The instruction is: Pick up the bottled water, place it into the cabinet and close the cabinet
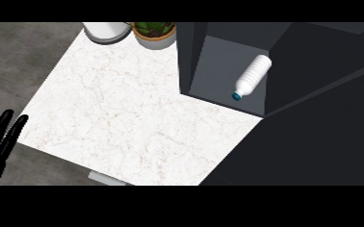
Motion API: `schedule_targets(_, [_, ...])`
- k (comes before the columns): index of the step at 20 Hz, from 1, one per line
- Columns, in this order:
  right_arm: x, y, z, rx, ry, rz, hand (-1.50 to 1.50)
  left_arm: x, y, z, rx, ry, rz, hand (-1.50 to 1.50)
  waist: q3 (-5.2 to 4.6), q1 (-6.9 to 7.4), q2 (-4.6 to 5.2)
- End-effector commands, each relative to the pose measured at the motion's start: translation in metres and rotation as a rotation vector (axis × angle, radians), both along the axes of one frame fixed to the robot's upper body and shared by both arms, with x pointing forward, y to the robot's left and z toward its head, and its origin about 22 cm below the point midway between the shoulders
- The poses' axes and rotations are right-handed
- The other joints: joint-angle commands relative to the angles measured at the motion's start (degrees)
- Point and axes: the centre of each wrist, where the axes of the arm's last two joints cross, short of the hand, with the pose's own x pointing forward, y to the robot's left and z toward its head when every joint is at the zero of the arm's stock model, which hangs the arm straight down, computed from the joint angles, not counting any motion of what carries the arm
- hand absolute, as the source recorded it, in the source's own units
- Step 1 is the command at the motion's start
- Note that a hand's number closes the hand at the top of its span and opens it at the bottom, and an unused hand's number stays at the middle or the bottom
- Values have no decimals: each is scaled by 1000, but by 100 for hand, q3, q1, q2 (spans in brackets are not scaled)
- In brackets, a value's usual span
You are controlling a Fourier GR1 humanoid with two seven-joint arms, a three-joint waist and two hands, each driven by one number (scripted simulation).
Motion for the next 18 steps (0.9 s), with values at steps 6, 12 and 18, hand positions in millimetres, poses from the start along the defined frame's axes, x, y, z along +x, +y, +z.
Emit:
schedule_targets(6, [26,10,2,-104,-50,-101,150,4,4,3,6,-4,-8,-150,-2,-6,-32])
schedule_targets(12, [55,19,-2,-174,-30,-180,150,3,10,2,15,9,-3,-150,24,25,-86])
schedule_targets(18, [94,40,-7,-211,12,-215,150,8,9,0,-10,3,-1,-150,35,-52,-70])
